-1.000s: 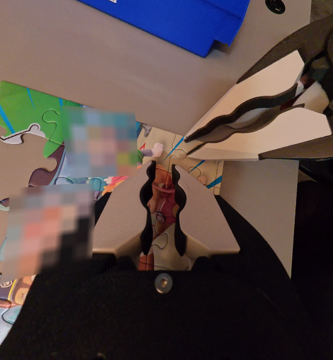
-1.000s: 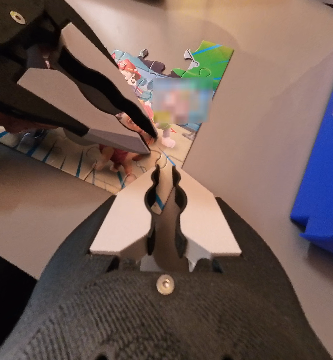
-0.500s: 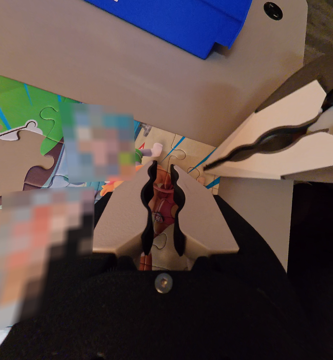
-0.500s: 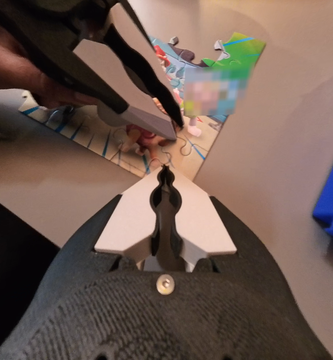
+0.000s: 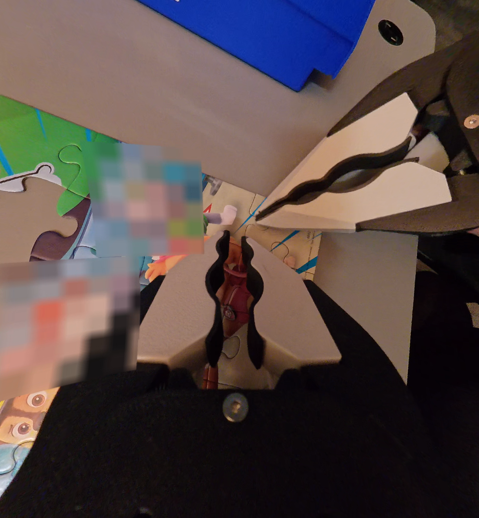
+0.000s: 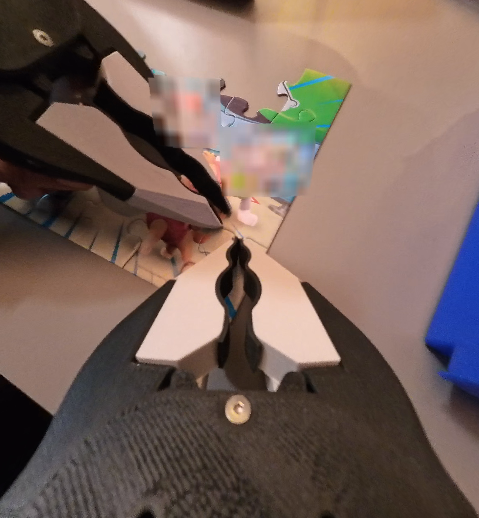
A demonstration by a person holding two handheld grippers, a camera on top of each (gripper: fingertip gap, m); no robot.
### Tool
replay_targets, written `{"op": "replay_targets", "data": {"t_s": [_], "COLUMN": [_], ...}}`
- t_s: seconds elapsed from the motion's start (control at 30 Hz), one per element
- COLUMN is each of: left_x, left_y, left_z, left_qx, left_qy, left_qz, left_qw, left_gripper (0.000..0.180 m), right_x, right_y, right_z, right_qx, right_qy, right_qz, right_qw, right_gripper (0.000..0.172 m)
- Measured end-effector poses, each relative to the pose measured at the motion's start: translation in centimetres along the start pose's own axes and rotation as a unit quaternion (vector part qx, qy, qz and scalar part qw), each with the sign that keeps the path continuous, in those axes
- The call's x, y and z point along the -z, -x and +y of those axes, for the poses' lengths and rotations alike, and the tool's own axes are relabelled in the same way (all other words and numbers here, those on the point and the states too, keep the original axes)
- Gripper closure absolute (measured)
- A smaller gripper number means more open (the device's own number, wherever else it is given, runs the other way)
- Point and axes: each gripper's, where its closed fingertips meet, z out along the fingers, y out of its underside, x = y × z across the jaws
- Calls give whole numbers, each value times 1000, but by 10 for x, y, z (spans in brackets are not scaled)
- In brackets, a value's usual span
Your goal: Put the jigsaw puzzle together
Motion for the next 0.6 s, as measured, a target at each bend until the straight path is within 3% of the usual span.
{"op": "replay_targets", "data": {"t_s": [0.1,0.27,0.4,0.6], "left_x": [0,0,0,14], "left_y": [0,0,0,-4], "left_z": [0,0,0,3], "left_qx": [0,2,1,27], "left_qy": [0,-1,0,10], "left_qz": [-2,-2,-6,1], "left_qw": [1000,1000,1000,1000], "left_gripper": [174,175,175,177], "right_x": [1,-4,-7,7], "right_y": [-17,11,10,-28], "right_z": [0,-3,-5,3], "right_qx": [-16,12,15,17], "right_qy": [-2,0,0,17], "right_qz": [35,-21,-14,91], "right_qw": [999,1000,1000,996], "right_gripper": [172,172,172,172]}}
